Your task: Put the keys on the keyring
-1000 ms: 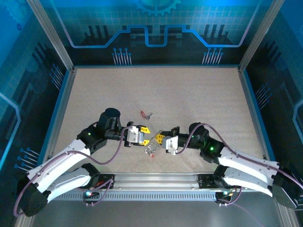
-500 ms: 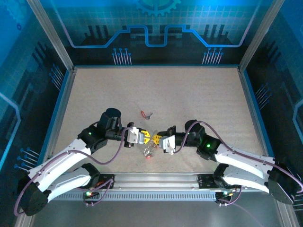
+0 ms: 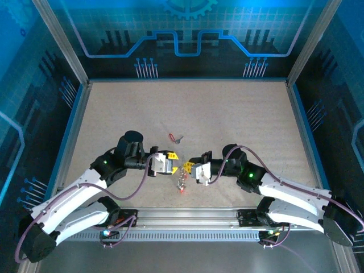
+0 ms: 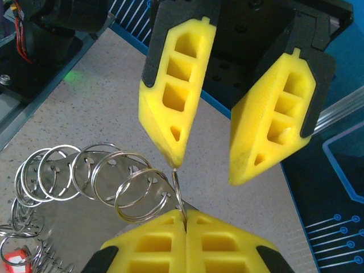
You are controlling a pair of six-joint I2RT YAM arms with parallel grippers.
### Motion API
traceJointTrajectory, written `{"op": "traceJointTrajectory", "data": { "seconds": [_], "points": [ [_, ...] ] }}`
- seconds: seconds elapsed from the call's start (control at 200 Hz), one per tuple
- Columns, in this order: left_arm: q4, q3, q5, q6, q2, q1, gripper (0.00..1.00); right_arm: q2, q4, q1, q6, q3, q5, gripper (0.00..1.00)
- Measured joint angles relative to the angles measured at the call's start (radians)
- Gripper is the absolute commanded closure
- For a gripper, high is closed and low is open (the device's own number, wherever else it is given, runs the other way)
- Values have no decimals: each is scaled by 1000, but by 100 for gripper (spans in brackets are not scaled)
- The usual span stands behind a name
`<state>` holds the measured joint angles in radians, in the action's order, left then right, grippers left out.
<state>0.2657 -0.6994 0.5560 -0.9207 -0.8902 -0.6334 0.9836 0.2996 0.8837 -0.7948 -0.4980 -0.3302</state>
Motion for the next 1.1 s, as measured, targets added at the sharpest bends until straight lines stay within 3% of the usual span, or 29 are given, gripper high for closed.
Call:
{"op": "traceJointTrajectory", "data": {
  "seconds": [0.48, 0.875, 1.011, 1.101],
  "points": [
    [-8, 0, -3, -3, -19, 0, 65, -2, -15, 0, 32, 0, 34, 100],
    [26, -21, 31, -3, -59, 0, 79, 44, 7, 0, 89, -2, 5, 100],
    [44, -47, 51, -3, -83, 0, 78, 44, 17, 0, 101, -2, -8, 100],
    [45, -51, 59, -4, -91, 0, 73, 44, 19, 0, 107, -2, -15, 100]
  ]
}}
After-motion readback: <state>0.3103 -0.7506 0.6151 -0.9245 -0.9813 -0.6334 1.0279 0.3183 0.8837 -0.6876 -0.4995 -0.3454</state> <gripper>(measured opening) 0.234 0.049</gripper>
